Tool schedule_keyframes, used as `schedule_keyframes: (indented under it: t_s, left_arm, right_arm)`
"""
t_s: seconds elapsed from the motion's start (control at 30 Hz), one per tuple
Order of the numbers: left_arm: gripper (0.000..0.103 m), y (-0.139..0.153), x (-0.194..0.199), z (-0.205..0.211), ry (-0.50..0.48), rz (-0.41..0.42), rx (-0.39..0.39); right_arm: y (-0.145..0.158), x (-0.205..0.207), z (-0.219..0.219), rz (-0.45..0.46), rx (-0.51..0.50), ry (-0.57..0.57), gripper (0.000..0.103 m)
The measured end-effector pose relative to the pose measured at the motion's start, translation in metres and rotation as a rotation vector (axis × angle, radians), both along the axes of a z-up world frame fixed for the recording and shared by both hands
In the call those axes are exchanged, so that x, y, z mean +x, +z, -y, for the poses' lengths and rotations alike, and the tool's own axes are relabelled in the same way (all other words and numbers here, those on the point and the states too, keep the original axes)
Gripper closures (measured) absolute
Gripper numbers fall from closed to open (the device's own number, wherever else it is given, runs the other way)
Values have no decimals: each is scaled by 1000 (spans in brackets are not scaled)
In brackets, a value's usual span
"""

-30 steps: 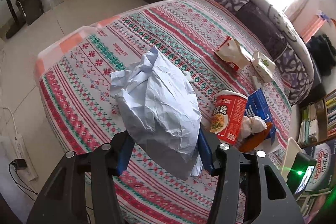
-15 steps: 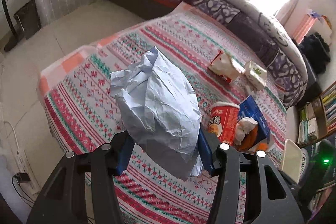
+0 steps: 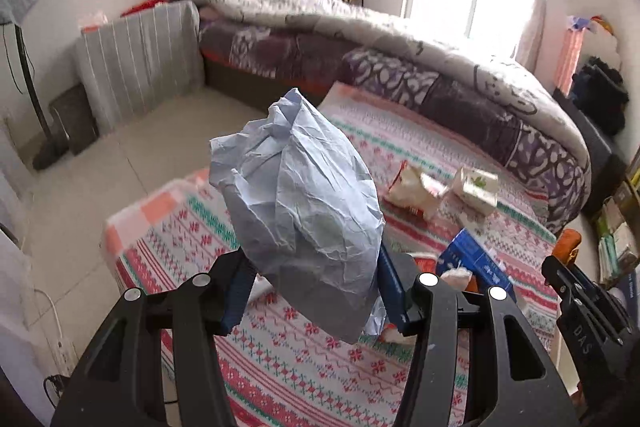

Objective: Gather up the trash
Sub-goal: 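Grasp the orange cloth with the right gripper while the left holds the crumpled paper, then carry both items over the white bin and open both grippers to drop them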

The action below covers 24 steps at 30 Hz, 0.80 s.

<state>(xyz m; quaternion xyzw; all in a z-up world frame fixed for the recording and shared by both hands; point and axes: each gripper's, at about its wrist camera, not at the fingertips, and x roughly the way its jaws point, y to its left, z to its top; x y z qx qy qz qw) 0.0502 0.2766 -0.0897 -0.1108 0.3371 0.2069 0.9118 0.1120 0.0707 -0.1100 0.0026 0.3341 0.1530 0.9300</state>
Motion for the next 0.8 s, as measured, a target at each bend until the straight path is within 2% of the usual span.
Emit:
schedule_keyframes:
  t_s: [0.4, 0.8]
  left_arm:
    - [49, 9, 13, 36, -32, 40, 15]
    - [49, 12, 27, 80, -102, 45, 32]
  right_arm:
    - [11, 3, 20, 68, -8, -82, 82]
    - [17, 7, 57, 71, -5, -137, 82]
